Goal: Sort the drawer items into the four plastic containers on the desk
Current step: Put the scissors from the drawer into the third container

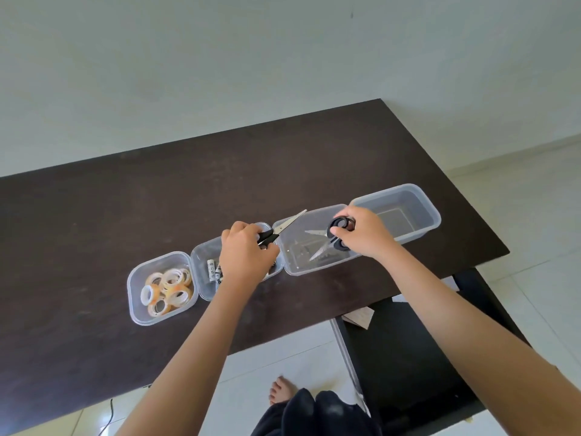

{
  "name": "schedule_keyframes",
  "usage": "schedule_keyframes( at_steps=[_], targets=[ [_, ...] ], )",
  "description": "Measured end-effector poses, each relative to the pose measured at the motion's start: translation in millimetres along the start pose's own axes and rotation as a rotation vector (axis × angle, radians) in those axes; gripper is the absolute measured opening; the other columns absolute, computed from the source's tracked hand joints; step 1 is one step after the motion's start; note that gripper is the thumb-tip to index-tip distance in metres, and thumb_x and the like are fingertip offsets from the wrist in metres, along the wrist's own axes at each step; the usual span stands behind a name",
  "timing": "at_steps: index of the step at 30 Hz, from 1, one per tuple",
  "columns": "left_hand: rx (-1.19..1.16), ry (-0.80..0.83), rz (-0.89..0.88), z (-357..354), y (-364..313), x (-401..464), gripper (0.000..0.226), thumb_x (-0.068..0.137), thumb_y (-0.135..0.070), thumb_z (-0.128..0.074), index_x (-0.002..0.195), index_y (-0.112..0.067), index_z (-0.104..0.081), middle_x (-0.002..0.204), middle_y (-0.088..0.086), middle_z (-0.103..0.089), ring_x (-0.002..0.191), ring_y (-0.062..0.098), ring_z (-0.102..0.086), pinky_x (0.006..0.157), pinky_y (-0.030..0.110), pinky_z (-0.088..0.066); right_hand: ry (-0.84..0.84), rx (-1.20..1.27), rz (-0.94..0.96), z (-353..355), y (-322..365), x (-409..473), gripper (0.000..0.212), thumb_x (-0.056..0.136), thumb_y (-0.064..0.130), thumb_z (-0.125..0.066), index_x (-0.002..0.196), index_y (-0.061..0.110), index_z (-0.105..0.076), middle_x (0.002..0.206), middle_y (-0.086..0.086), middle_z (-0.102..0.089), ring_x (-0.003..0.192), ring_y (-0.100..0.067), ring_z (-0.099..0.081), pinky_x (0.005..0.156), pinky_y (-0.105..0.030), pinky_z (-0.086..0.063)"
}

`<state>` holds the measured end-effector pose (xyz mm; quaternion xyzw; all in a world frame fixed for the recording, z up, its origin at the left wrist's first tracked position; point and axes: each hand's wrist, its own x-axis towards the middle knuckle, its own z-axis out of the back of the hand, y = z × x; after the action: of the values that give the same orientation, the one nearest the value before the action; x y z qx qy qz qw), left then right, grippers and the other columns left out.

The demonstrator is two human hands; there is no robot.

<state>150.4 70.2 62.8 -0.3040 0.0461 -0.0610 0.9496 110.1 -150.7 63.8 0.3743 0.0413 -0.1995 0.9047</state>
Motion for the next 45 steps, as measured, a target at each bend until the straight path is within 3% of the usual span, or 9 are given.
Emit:
schedule_keyframes(
  at_steps=[6, 9, 14, 19, 27, 33, 37, 40, 45],
  targets=[
    [-0.037, 0.053, -0.054, -11, -5, -1, 0.036, 0.075, -0.022, -0.064, 0.111, -0.016, -0.066, 0.113, -0.001, -0.058, 0.113, 0.024, -0.045, 0.076, 0.030, -0.044, 0.077, -0.066, -0.016, -20, -6, 5, 0.030, 0.089, 0.017, -0.064, 0.119, 0.014, -0.062, 0.121, -0.004, -0.064, 0.114, -0.023, -0.058, 0.091, -0.028, -0.045],
    [-0.059, 0.061, -0.127, -19, -12, -1, 0.036, 0.076, -0.020, -0.065, 0.111, -0.012, -0.066, 0.112, 0.002, -0.060, 0.113, 0.024, -0.047, 0.081, 0.028, -0.043, -0.055, -0.027, 0.031, -14, -10, 1, 0.033, 0.091, 0.016, -0.062, 0.123, 0.014, -0.060, 0.128, -0.004, -0.059, 0.120, -0.021, -0.054, 0.099, -0.027, -0.039],
    [-0.028, 0.112, -0.193, -38, -30, 6, 0.034, 0.077, -0.020, -0.063, 0.110, -0.013, -0.066, 0.113, 0.001, -0.061, 0.108, 0.027, -0.052, 0.077, 0.034, -0.050, -0.251, 0.054, 0.078, 10, -27, -17, 0.031, 0.092, 0.015, -0.061, 0.123, 0.015, -0.060, 0.124, -0.003, -0.062, 0.115, -0.017, -0.057, 0.095, -0.023, -0.039],
    [0.087, 0.254, -0.231, -64, -44, 17, 0.029, 0.076, -0.018, -0.061, 0.101, -0.007, -0.067, 0.109, 0.006, -0.062, 0.104, 0.025, -0.057, 0.076, 0.036, -0.051, -0.265, 0.063, 0.078, 21, -55, -40, 0.032, 0.088, 0.017, -0.065, 0.120, 0.018, -0.062, 0.119, 0.000, -0.063, 0.106, -0.013, -0.059, 0.092, -0.022, -0.044],
    [0.301, 0.364, -0.142, -87, -41, 23, 0.036, 0.078, -0.012, -0.060, 0.113, -0.008, -0.058, 0.118, 0.012, -0.057, 0.109, 0.030, -0.054, 0.079, 0.037, -0.047, -0.298, 0.093, 0.192, 30, -101, -65, 0.027, 0.083, 0.008, -0.070, 0.109, 0.015, -0.067, 0.108, 0.000, -0.067, 0.095, -0.013, -0.064, 0.086, -0.010, -0.048],
    [0.134, 0.219, -0.133, -92, -50, 11, 0.037, 0.084, -0.017, -0.057, 0.120, -0.008, -0.058, 0.121, 0.013, -0.054, 0.113, 0.031, -0.052, 0.090, 0.040, -0.046, -0.330, 0.097, 0.188, 44, -129, -70, 0.025, 0.083, 0.006, -0.070, 0.107, 0.010, -0.068, 0.103, 0.006, -0.064, 0.087, -0.005, -0.062, 0.079, 0.001, -0.044],
    [-0.090, -0.026, -0.214, -97, -71, -30, 0.027, 0.085, -0.019, -0.061, 0.111, -0.011, -0.063, 0.112, 0.005, -0.059, 0.107, 0.023, -0.055, 0.081, 0.038, -0.052, -0.288, 0.115, 0.190, 55, -158, -73, 0.020, 0.083, 0.004, -0.068, 0.103, 0.010, -0.069, 0.098, 0.008, -0.063, 0.084, -0.001, -0.062, 0.076, -0.001, -0.046],
    [-0.200, -0.170, -0.339, -113, -90, -79, 0.016, 0.084, -0.015, -0.063, 0.099, -0.009, -0.066, 0.097, 0.003, -0.061, 0.091, 0.018, -0.058, 0.071, 0.025, -0.047, -0.210, 0.094, 0.156, 62, -188, -77, 0.018, 0.084, 0.007, -0.068, 0.101, 0.013, -0.069, 0.096, 0.008, -0.064, 0.083, -0.003, -0.063, 0.073, -0.004, -0.048],
    [-0.185, 0.027, -0.327, -181, -95, -151, 0.023, 0.086, -0.030, -0.052, 0.093, -0.014, -0.067, 0.090, -0.004, -0.062, 0.081, 0.012, -0.060, 0.065, 0.026, -0.052, -0.029, 0.008, 0.077, 63, -254, -84, 0.014, 0.086, 0.010, -0.066, 0.099, 0.012, -0.070, 0.091, 0.006, -0.064, 0.081, -0.009, -0.063, 0.074, -0.022, -0.053]
  ],
)
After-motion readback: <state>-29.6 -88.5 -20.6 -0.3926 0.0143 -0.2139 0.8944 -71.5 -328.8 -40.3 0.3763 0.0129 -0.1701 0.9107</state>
